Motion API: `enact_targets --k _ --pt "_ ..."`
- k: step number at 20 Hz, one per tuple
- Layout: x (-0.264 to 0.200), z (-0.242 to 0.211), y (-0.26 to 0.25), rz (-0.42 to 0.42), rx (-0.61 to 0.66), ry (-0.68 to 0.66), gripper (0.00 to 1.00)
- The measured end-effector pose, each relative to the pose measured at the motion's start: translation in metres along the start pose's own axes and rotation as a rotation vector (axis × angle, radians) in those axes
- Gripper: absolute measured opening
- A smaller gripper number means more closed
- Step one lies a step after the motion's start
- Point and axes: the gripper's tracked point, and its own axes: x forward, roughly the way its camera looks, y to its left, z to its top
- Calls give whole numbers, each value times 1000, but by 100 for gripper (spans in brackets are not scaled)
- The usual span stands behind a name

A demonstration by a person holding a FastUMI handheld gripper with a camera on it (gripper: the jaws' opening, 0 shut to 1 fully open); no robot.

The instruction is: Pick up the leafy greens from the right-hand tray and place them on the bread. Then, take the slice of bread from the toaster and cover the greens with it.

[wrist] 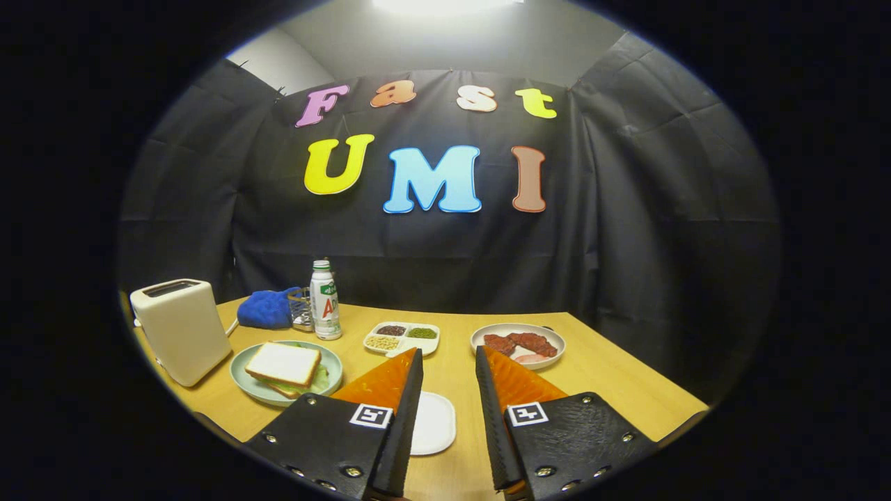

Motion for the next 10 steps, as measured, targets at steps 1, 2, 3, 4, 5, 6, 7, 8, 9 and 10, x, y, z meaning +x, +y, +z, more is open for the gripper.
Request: enact_targets --k 1,2,3,4,5,6,7,8,9,10 --pt "-1 -1 -7 1 -5 2 46" --pt "-2 -2 -13 3 -7 7 46" --pt "-3 -3 -18 8 -7 7 46" --pt "-4 -3 -22 16 -3 7 46" --pt "-5 -3 -28 20 -1 3 46" --pt "-5 -1 -34 22 -3 -5 46" --pt "-6 2 -40 20 -20 -17 46" --pt "-7 5 -47 23 -37 -34 46" --pt "-8 8 -50 34 -51 -51 46" --pt "-9 10 -53 47 -64 -64 46"
